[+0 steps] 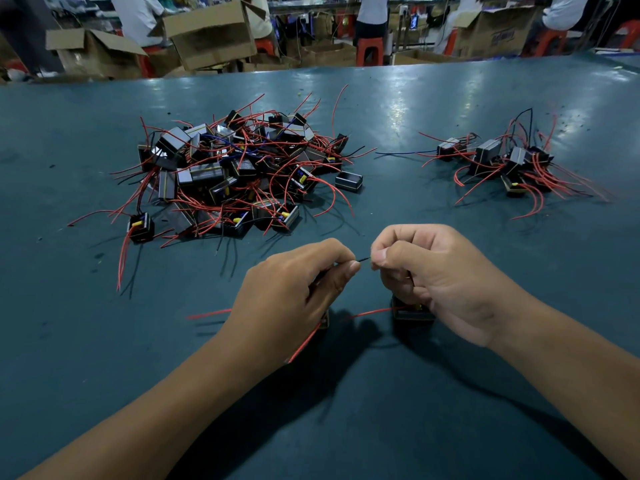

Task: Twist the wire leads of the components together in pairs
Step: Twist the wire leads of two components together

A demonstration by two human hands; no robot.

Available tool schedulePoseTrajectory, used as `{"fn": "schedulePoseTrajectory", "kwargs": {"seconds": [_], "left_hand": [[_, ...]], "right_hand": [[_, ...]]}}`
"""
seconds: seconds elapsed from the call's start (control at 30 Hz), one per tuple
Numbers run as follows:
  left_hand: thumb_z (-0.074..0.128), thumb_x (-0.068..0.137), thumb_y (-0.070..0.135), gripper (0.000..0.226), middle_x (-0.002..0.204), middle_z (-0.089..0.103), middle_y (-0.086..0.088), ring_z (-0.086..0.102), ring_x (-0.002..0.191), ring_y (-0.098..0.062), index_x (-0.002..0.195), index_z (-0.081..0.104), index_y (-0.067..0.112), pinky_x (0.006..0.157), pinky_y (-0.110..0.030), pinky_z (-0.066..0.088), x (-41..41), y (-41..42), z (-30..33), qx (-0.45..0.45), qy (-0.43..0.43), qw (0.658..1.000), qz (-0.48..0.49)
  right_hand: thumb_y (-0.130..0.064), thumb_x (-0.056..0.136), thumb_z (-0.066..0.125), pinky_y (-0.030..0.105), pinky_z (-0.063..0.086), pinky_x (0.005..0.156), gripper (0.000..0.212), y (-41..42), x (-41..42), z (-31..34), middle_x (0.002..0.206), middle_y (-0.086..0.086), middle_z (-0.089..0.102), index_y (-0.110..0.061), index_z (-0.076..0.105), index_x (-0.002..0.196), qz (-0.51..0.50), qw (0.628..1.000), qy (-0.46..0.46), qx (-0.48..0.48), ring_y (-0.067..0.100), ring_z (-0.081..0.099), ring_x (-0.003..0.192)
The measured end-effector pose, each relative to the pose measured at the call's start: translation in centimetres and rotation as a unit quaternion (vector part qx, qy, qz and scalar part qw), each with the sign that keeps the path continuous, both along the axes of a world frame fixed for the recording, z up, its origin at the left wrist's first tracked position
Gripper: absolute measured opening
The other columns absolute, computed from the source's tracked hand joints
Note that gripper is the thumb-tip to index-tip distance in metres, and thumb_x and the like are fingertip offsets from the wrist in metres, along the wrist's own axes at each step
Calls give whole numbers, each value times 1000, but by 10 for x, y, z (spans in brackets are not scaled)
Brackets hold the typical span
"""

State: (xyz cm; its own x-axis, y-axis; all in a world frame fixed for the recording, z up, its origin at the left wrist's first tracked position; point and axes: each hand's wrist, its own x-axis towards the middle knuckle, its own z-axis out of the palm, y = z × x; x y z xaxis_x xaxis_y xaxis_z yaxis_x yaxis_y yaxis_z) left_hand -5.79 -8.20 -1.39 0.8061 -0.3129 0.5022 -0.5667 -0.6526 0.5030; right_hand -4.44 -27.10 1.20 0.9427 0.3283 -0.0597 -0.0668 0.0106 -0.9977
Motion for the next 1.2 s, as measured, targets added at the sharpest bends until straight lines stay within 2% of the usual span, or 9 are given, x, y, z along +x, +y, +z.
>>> {"fn": "schedulePoseTrajectory", "kwargs": {"seconds": [0.1,0.27,0.4,0.53,0.67,0.83,0.93,1.07,1.2], "left_hand": [[49,100,42,19,68,47,17,46,64,-8,88,55,28,56,-33,39,0,1,0,-5,2,1000,0],[49,100,41,17,68,47,18,45,64,-5,89,55,29,57,-33,40,0,2,0,0,5,1000,-3],[52,100,35,15,75,55,12,52,67,-10,90,62,29,58,-38,46,-2,1,2,14,-18,1000,6],[58,97,24,8,80,60,11,56,70,-11,96,65,25,60,-40,48,-6,-2,5,1,-41,999,-1],[58,96,22,8,77,58,11,52,68,-7,92,65,23,60,-39,48,-5,-1,5,-3,-40,999,-3],[57,97,24,7,73,53,17,50,66,-3,94,63,26,58,-29,42,-4,0,5,-6,-23,1000,-6],[57,95,24,7,75,55,17,51,67,-4,94,63,27,59,-29,42,-4,2,5,-5,-14,1000,1],[56,95,27,6,82,59,14,54,70,-5,95,61,30,62,-33,47,-4,2,4,-6,-16,1000,-7],[51,94,31,10,83,60,13,55,71,-5,94,62,29,63,-32,47,-4,2,4,-5,-19,1000,-15]], "right_hand": [[1,86,58,13,23,40,24,-2,1,-2,52,0,37,-11,61,65,1,1000,-17,-18,7,32,42],[-15,74,60,19,22,44,12,-4,3,-4,54,1,40,-17,67,65,5,998,-51,-49,11,33,49],[-16,73,61,16,27,45,12,-3,2,-3,52,-4,43,-19,67,64,8,995,-77,-58,8,35,48],[-10,80,67,13,28,45,17,-2,0,-1,47,-12,45,-17,64,65,-4,982,-154,-107,4,34,45],[-2,83,66,12,31,46,20,-4,0,-1,48,-13,47,-14,65,67,-19,963,-208,-169,2,37,44],[-19,81,68,15,34,49,10,-8,2,-2,53,-9,54,-20,67,72,-10,952,-253,-172,4,42,48],[-16,81,67,12,34,51,7,-10,2,-4,57,-5,56,-21,67,76,-11,929,-311,-199,4,42,48],[-9,79,69,7,33,54,8,-10,0,-4,64,-8,58,-17,67,79,-18,876,-406,-258,5,48,52],[-2,80,70,3,32,58,11,-11,1,-5,64,-13,57,-13,66,79,-9,859,-429,-278,-3,50,57]]}}
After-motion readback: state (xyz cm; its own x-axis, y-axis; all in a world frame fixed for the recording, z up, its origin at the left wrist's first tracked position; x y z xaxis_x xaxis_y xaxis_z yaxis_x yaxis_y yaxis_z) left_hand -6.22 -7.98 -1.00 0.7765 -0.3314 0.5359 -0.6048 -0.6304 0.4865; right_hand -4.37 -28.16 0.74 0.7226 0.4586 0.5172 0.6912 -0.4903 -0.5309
